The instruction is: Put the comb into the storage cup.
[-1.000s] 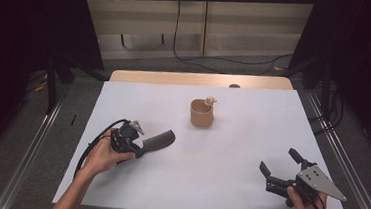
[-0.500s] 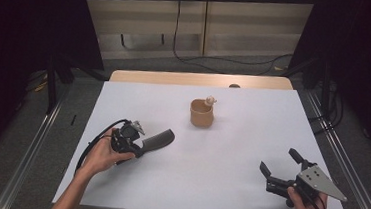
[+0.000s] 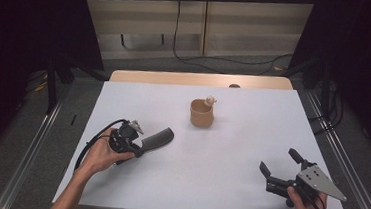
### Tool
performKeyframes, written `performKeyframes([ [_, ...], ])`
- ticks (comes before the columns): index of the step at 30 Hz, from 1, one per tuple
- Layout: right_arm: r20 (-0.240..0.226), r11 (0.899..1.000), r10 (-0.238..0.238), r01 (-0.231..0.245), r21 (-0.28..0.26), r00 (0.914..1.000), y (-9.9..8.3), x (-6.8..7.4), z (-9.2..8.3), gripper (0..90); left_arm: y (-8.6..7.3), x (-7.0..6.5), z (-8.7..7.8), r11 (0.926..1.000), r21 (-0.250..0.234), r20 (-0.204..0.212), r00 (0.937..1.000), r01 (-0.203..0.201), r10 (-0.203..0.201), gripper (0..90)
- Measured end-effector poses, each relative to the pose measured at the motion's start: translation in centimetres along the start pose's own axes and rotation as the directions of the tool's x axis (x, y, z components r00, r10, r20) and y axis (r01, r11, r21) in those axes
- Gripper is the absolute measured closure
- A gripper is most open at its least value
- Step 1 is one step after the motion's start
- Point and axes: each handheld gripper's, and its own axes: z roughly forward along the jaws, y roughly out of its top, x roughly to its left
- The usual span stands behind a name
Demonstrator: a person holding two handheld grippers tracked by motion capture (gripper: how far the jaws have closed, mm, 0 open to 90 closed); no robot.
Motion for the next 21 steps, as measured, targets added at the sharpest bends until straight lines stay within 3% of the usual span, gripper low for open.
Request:
performKeyframes([
  [4,0.003,1.000,0.001,-0.001,-0.001,1.0000,0.0,0.0,0.0,0.0,-0.2,0.2,-0.1,0.9993,-0.023,0.004,0.9995,0.030,-0.030,73.0],
  [7,0.002,1.000,0.000,0.000,-0.001,1.0000,0.0,0.0,0.0,0.0,-0.4,0.3,-0.2,0.9991,-0.033,-0.008,0.9996,0.025,-0.025,73.0],
  [12,0.003,1.000,0.001,-0.001,-0.001,1.0000,0.0,0.0,0.0,0.0,-1.0,0.7,-0.8,0.9947,-0.089,-0.013,0.9985,0.051,-0.053,73.0],
  [18,0.004,1.000,0.001,-0.001,0.000,1.0000,0.0,0.0,0.0,0.0,-1.4,1.0,-1.8,0.9808,-0.174,0.000,0.9960,0.088,-0.090,73.0],
  [21,0.004,1.000,0.001,-0.001,0.000,1.0000,0.0,0.0,0.0,0.0,-1.5,1.1,-2.3,0.9673,-0.227,-0.001,0.9931,0.114,-0.117,73.0],
])
